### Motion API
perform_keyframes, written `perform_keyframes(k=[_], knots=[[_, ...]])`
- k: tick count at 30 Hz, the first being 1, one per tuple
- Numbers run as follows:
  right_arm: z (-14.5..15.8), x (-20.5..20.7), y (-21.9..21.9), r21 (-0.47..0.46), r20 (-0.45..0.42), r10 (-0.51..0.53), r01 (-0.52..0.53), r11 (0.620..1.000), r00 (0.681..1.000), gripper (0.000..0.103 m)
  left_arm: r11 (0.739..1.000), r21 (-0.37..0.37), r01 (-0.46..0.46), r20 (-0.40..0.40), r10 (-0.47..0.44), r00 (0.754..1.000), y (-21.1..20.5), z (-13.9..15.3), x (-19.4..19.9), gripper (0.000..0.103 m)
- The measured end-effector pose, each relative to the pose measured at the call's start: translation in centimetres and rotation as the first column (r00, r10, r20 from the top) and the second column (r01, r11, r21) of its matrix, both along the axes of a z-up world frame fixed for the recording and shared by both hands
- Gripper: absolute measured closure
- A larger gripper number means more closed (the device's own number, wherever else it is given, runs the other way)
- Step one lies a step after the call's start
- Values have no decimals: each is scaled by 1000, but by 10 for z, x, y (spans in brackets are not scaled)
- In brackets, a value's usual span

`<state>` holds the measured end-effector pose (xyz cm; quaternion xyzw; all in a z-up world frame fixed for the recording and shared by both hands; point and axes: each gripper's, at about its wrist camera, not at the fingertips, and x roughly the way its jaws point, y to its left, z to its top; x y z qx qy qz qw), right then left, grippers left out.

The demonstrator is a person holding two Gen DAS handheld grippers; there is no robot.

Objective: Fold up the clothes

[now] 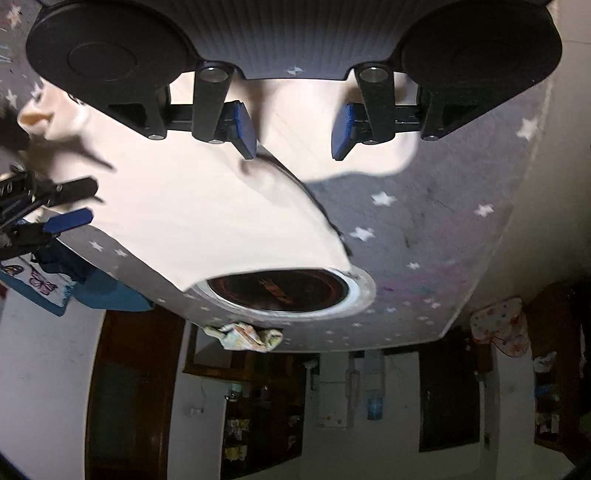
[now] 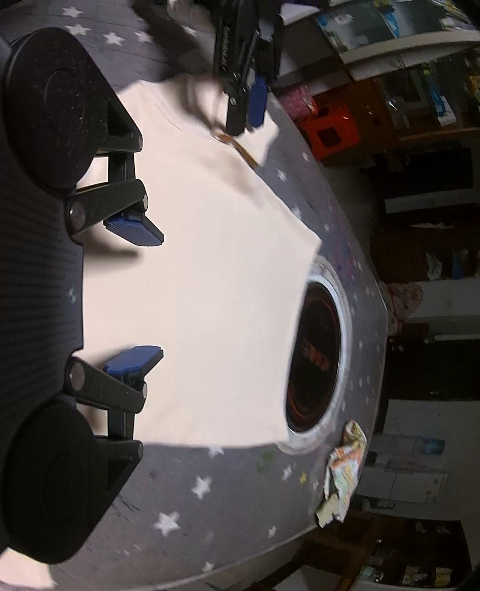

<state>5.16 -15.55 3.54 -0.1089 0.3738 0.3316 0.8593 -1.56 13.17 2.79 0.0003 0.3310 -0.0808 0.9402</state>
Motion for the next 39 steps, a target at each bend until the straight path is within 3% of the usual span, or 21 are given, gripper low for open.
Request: perform_keyframes(k=[3,5,8,12,15,18,21,27,33,35,39], knots=[[-7,-6,1,-6,-17,-5,5,1000,1000,41,999,40,0,5,0,1000,-6,-8,0,57],[-11,-10,1,-9,-29,-12,11,1000,1000,40,1000,21,-17,13,16,1000,0,-7,-2,87],[-12,-12,-2,-5,-32,-28,28,1000,999,40,998,-9,-65,30,65,997,14,-4,-8,96],[-12,-15,-5,-2,-37,-38,38,999,999,35,984,-57,-169,58,173,983,41,5,-29,97],[-14,-22,-2,-21,-20,-26,25,999,999,31,962,-51,-268,76,271,959,62,10,-46,98],[-15,-28,3,-31,-5,-14,14,999,1000,30,921,-69,-383,72,387,919,86,12,-64,98],[-14,-33,5,-29,-3,-2,2,1000,1000,30,865,-95,-494,77,501,862,109,16,-84,98],[-16,-46,10,-31,3,62,-62,998,998,26,789,-147,-596,37,607,794,146,14,-108,98],[-15,-54,9,-33,21,67,-67,997,998,26,791,-105,-603,-12,605,796,145,2,-99,97],[-13,-58,6,-30,22,65,-64,997,998,26,791,-94,-604,-44,603,797,146,-2,-95,92],[-3,-66,-10,5,36,38,-39,999,999,27,778,-72,-625,-53,622,781,152,-2,-94,91]])
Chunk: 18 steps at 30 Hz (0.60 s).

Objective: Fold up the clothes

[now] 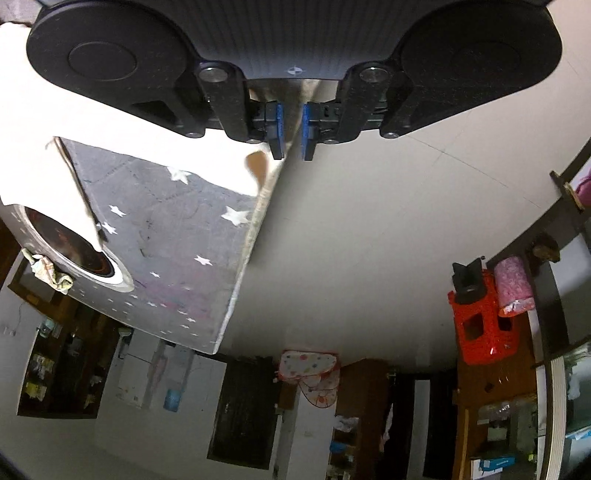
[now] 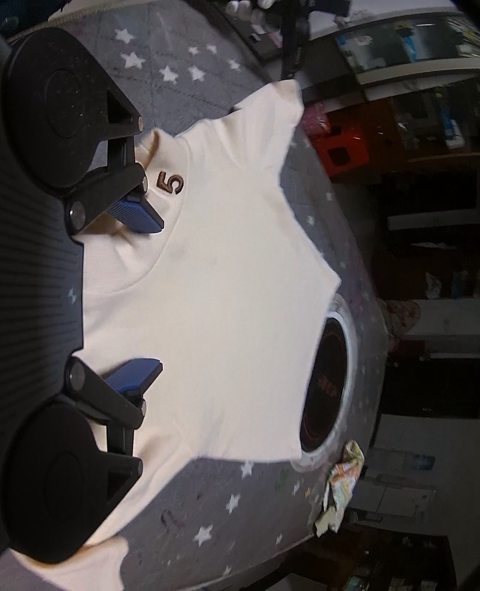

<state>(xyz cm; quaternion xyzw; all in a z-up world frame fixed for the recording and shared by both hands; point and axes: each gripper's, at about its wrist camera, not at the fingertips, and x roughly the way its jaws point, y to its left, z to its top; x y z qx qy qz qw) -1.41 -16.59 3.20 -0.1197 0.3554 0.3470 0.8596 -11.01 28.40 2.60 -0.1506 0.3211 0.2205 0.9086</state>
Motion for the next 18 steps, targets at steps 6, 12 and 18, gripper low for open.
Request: perform_keyframes(k=[6,12,18], knots=[[24,-2,-50,47,51,-185,183,982,981,38,999,35,-21,39,19,999,3,18,0,78],[23,22,-110,34,48,-449,447,894,892,59,983,46,178,93,-182,979,-40,33,21,73],[3,40,-116,-56,49,-484,486,872,874,73,894,5,448,147,-444,884,-110,40,55,69]])
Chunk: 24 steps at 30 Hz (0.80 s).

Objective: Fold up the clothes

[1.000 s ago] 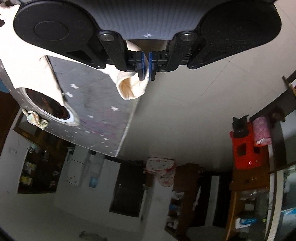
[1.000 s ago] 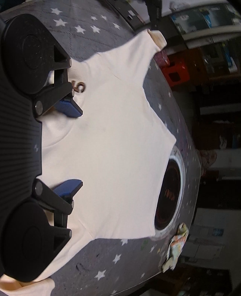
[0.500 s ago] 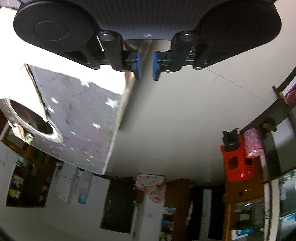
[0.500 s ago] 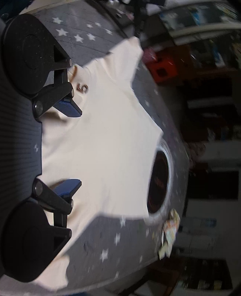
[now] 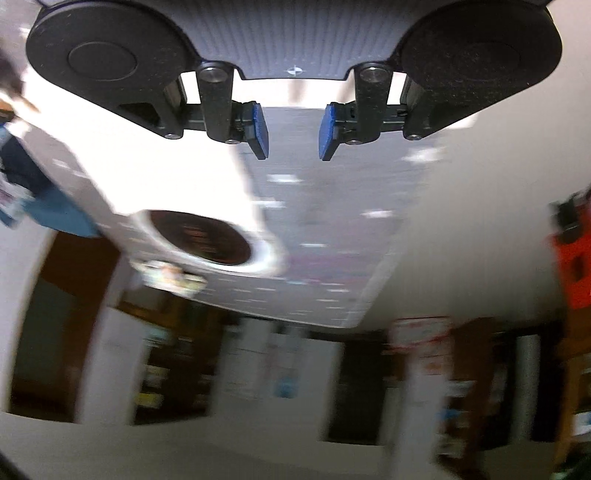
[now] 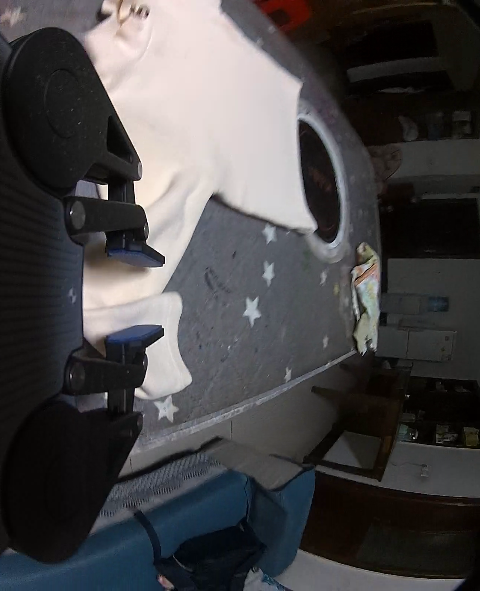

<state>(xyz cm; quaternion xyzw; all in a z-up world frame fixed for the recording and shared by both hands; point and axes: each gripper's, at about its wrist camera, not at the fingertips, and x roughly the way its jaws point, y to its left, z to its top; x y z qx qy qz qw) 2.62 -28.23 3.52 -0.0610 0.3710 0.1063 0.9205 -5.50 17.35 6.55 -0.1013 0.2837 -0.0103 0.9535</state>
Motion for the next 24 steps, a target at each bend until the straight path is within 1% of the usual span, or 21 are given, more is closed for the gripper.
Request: perform_keyframes(k=[1,3,5,7,9,11,13,15,17,19,21,22,23,24], knots=[[-2,1,0,-15,0,-9,9,1000,1000,75,998,-7,66,-4,-66,998,-16,-1,6,69],[-6,3,1,-49,6,-19,19,999,1000,78,983,-12,183,-11,-183,983,-52,-3,17,66],[-9,5,1,-65,2,-16,16,998,1000,80,953,-8,303,-15,-303,953,-86,-4,23,63],[-10,6,4,-85,5,-4,4,996,1000,86,907,-1,420,-19,-420,907,-122,-5,28,60],[-10,7,5,-89,16,0,1,996,1000,98,851,23,525,-15,-525,851,-158,-6,27,57],[-5,9,1,-55,32,-21,22,998,999,100,788,51,614,-18,-614,789,-191,-8,26,56],[5,11,-6,-37,58,-38,41,998,998,100,731,79,678,-32,-678,735,-217,-13,22,54],[17,14,-14,-13,92,-62,64,998,994,101,691,122,713,-57,-712,700,-238,-22,19,54],[30,17,-25,25,126,-96,93,995,987,101,666,168,726,-79,-725,684,-253,-32,18,54],[41,19,-35,57,153,-120,113,992,981,101,654,210,727,-94,-727,681,-262,-40,19,55],[49,20,-43,72,184,-141,130,989,973,101,647,221,730,-125,-724,679,-267,-49,24,61],[52,20,-47,84,198,-153,139,987,968,101,642,227,732,-128,-725,676,-268,-52,25,65],[54,20,-52,99,212,-167,149,984,963,101,636,248,731,-124,-727,675,-269,-54,23,73],[56,19,-56,114,230,-182,159,981,956,101,628,273,728,-120,-729,674,-269,-55,21,77]])
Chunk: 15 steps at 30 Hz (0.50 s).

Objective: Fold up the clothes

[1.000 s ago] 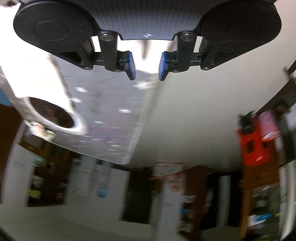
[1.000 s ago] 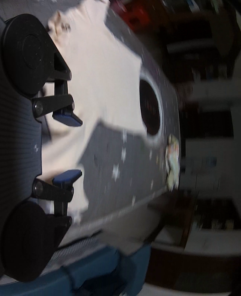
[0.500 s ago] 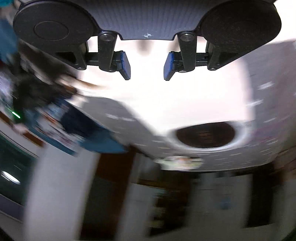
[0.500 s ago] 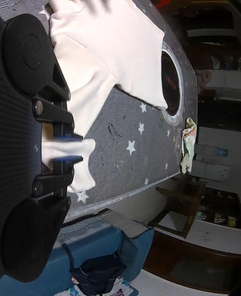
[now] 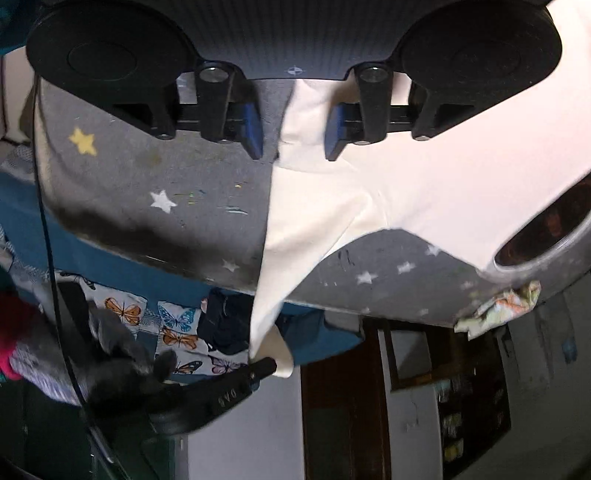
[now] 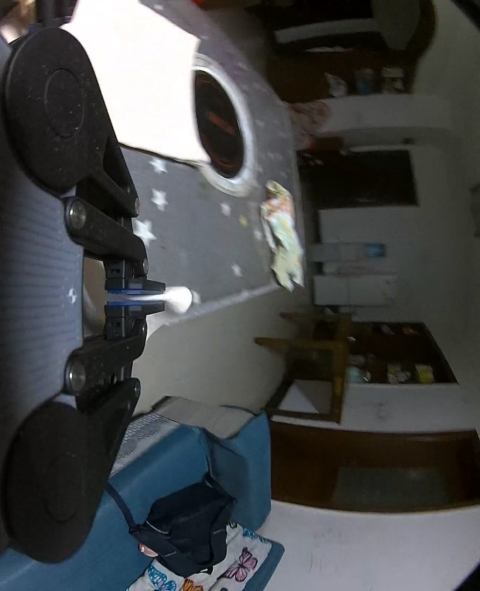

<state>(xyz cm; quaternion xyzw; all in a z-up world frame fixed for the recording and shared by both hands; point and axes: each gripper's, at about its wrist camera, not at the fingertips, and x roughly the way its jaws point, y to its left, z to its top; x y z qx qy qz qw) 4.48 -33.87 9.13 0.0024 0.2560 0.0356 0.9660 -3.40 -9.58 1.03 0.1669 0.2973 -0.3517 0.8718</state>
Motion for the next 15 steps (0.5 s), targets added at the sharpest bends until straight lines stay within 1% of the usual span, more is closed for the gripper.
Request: perform_keyframes(k=[1,3,4,5,7,9,11,13,14,15], knots=[[1,-1,-5,13,13,-15,15,1000,1000,101,1000,4,5,4,-5,1000,0,0,-1,82],[-6,-1,-14,27,-18,-59,59,998,998,98,1000,-18,25,-21,-25,999,8,4,0,89],[-9,0,-19,30,-34,-81,82,996,996,97,999,-23,36,-27,-36,999,10,5,1,90],[-16,2,-23,1,-54,-114,115,993,992,94,999,-22,46,-28,-47,998,11,5,1,90],[-27,5,-27,-55,-89,-159,154,986,983,94,997,-22,73,-28,-73,997,13,5,0,89],[-32,4,-27,-65,-102,-162,156,986,982,94,996,-23,81,-30,-82,996,14,5,-2,88],[-34,2,-20,-49,-116,-108,103,994,987,92,996,-29,83,-33,-84,996,13,4,0,87],[-38,5,-10,-44,-135,-49,43,998,990,82,996,-37,78,-41,-79,996,14,4,-2,85],[-41,9,-3,-45,-147,-18,11,999,989,75,996,-40,77,-44,-79,996,15,5,-4,82],[-44,12,3,-47,-160,12,-19,999,987,73,996,-43,78,-46,-80,996,15,5,-5,82]])
